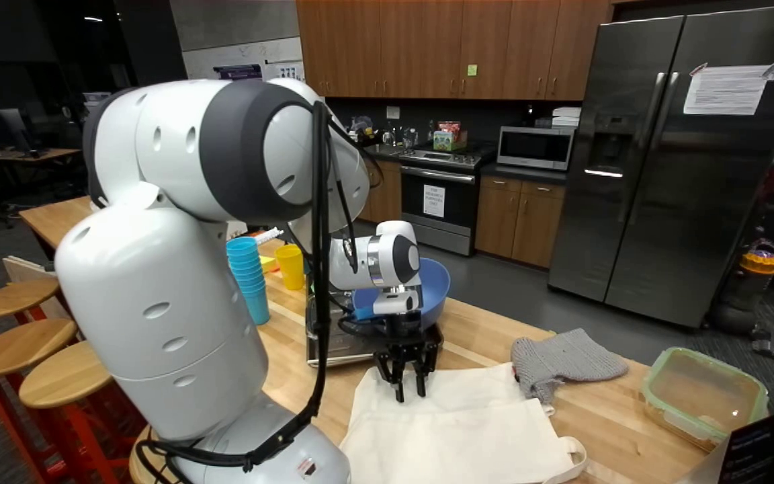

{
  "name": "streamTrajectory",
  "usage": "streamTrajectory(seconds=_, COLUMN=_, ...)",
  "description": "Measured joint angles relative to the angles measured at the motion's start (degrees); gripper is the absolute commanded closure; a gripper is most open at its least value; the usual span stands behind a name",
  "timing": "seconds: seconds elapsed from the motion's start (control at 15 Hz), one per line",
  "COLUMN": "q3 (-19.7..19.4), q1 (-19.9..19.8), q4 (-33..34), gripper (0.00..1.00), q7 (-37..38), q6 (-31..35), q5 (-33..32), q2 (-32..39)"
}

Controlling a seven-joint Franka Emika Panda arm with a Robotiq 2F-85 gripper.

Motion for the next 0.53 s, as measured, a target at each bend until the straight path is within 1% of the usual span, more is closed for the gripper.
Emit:
streamTrajectory(seconds=0.07, q3=0.0, q1=0.0, q4=0.0, gripper=0.12, q7=0.0, q6=-0.3, q5=0.3, q2=0.0)
streamTrajectory(seconds=0.2, q3=0.0, q1=0.0, q4=0.0, gripper=0.0, q7=0.0, q6=-1.0, q5=1.9, q2=0.0)
streamTrajectory(seconds=0.53, q3=0.0, q1=0.0, q4=0.1, gripper=0.0, q7=0.1, q6=-1.8, q5=7.4, q2=0.0)
